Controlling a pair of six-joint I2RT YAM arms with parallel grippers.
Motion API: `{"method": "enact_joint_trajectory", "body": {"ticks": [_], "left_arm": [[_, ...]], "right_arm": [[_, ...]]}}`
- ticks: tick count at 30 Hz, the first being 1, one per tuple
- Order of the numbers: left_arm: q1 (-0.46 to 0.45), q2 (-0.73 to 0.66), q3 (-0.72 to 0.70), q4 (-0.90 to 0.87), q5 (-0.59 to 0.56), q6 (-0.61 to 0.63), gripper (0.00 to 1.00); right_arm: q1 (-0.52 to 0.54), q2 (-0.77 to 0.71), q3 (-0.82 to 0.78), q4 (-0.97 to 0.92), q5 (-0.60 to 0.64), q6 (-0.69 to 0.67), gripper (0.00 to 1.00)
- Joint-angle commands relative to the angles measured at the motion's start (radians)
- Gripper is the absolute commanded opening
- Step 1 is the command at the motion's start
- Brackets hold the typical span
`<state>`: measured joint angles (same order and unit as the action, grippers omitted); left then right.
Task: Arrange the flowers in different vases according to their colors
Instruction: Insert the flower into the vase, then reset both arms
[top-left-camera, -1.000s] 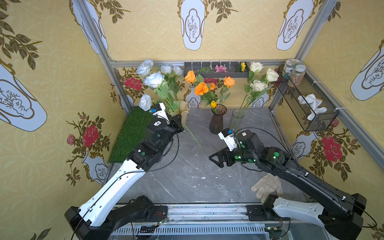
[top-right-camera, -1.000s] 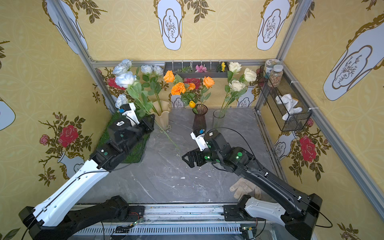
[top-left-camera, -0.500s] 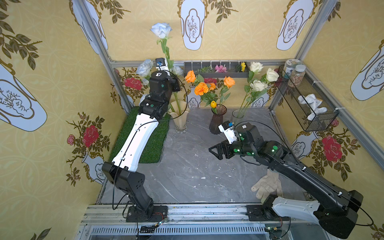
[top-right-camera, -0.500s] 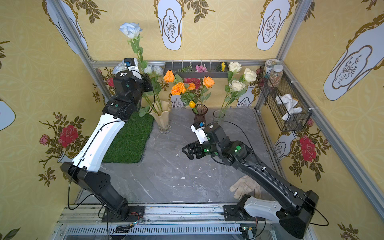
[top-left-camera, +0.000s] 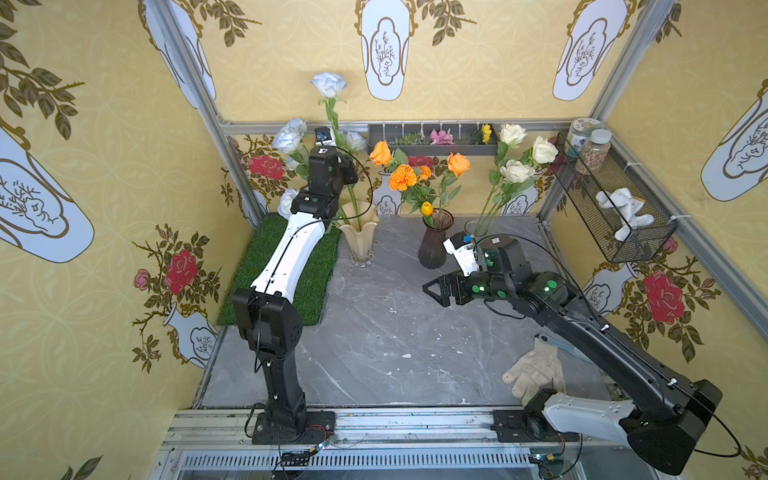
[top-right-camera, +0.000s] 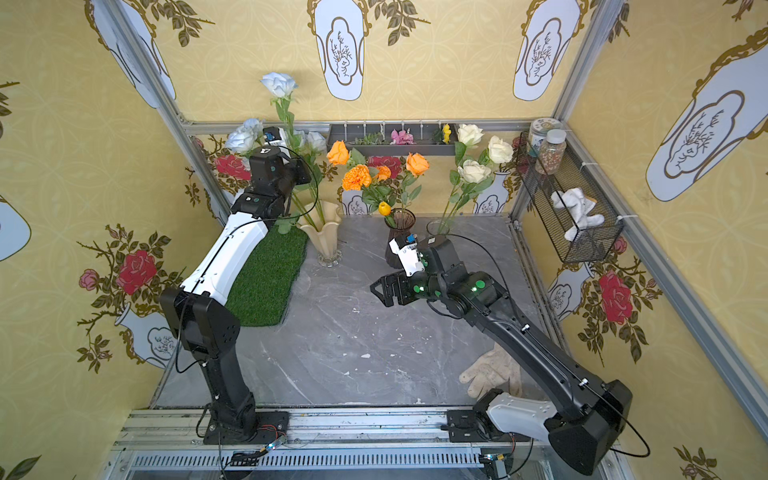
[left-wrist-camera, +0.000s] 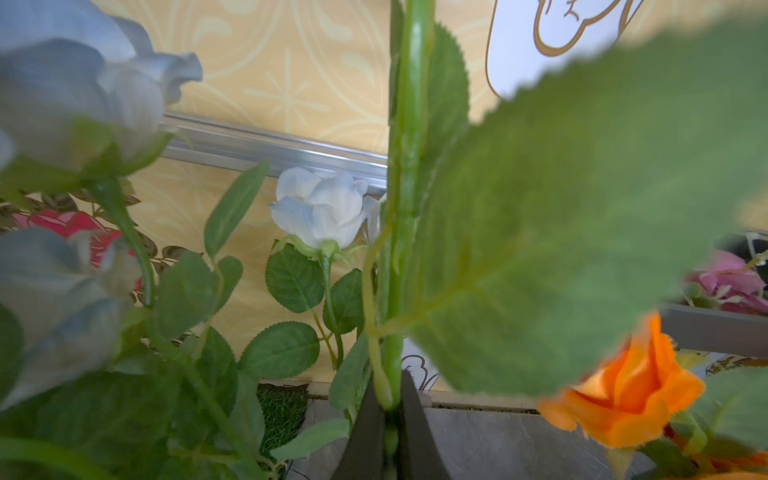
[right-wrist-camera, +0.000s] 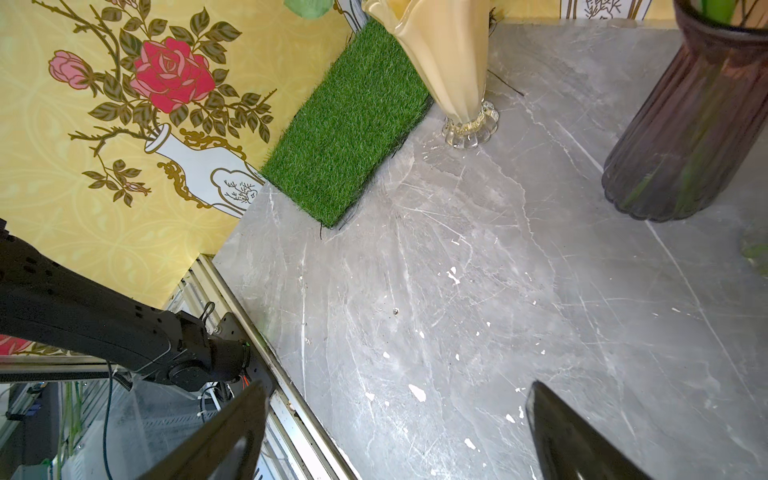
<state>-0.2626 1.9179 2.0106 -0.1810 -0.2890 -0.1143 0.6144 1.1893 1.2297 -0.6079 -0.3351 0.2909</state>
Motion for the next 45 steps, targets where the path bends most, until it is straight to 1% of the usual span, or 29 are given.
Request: {"method": "enact_joint_trajectory", "body": {"ticks": [1,2,3,4,5,7,8,11,15,16,18,21,24,25,28,30,32,33,36,38,40,41,43,45], "left_arm": [[0.001,0.016,-0.022,0.062,0.034,-0.049,0.10],[0.000,0.016,-0.030,0.059,0.040,-0.058,0.18],[-0.001,0.005,-0.043,0.059,0.045,-0.069,0.30],[-0.003,-0.009,-0.061,0.060,0.047,-0.081,0.40],[-0.004,-0.021,-0.076,0.062,0.055,-0.088,0.46],[-0.006,-0.054,-0.106,0.063,0.073,-0.109,0.64],[-0.006,-0.070,-0.119,0.063,0.084,-0.121,0.70],[-0.018,-0.128,-0.152,0.050,0.098,-0.159,0.85],[-0.051,-0.235,-0.250,0.054,0.110,-0.228,0.95],[-0.071,-0.270,-0.281,0.055,0.102,-0.233,1.00],[-0.122,-0.342,-0.350,0.057,0.057,-0.228,1.00],[-0.212,-0.481,-0.485,0.056,-0.009,-0.259,1.00],[-0.302,-0.664,-0.664,0.042,-0.088,-0.309,1.00],[-0.345,-0.739,-0.743,0.042,-0.143,-0.321,1.00],[-0.453,-0.955,-0.954,0.039,-0.279,-0.356,1.00],[-0.496,-1.099,-1.059,-0.003,-0.342,-0.371,1.00],[-0.504,-1.209,-1.138,-0.103,-0.413,-0.413,1.00],[-0.504,-1.260,-1.172,-0.160,-0.447,-0.445,1.00],[-0.503,-1.392,-1.267,-0.257,-0.555,-0.458,1.00],[-0.503,-1.454,-1.327,-0.285,-0.647,-0.436,1.00],[-0.503,-1.503,-1.396,-0.250,-0.762,-0.377,1.00],[-0.503,-1.518,-1.427,-0.204,-0.801,-0.329,1.00],[-0.499,-1.527,-1.501,-0.049,-0.879,-0.203,1.00],[-0.476,-1.504,-1.558,0.120,-0.884,-0.058,1.00]], "right_arm": [[-0.011,0.005,-0.003,0.010,-0.022,-0.001,0.97],[-0.016,0.006,-0.006,0.010,-0.023,0.001,0.97],[-0.019,0.007,-0.006,0.007,-0.023,0.004,0.97],[-0.023,0.005,-0.007,0.007,-0.022,0.008,0.97],[-0.025,0.003,-0.006,0.007,-0.021,0.010,0.97],[-0.030,-0.006,-0.006,0.009,-0.021,0.016,0.97],[-0.031,-0.012,-0.005,0.008,-0.021,0.019,0.97],[-0.031,-0.031,-0.005,0.001,-0.016,0.028,0.97],[-0.032,-0.072,-0.016,0.001,-0.007,0.059,0.97],[-0.030,-0.084,-0.018,-0.001,-0.003,0.067,0.97],[-0.032,-0.112,-0.025,-0.009,0.029,0.082,0.97],[-0.031,-0.158,-0.046,-0.040,0.148,0.094,0.97],[-0.032,-0.215,-0.102,-0.081,0.405,0.142,0.97],[-0.033,-0.239,-0.135,-0.091,0.530,0.170,0.97],[-0.035,-0.304,-0.268,-0.079,0.817,0.252,0.97],[-0.037,-0.344,-0.358,-0.045,0.939,0.278,0.97],[-0.036,-0.381,-0.437,-0.008,1.026,0.292,0.97],[-0.036,-0.399,-0.477,0.012,1.059,0.285,0.97],[-0.035,-0.449,-0.582,0.085,1.158,0.232,0.97],[-0.033,-0.475,-0.649,0.147,1.232,0.196,0.97],[-0.032,-0.495,-0.706,0.206,1.297,0.176,0.97],[-0.032,-0.500,-0.726,0.233,1.326,0.164,0.97],[-0.033,-0.502,-0.772,0.312,1.367,0.124,0.97],[-0.033,-0.490,-0.815,0.393,1.407,0.089,0.97]]}}
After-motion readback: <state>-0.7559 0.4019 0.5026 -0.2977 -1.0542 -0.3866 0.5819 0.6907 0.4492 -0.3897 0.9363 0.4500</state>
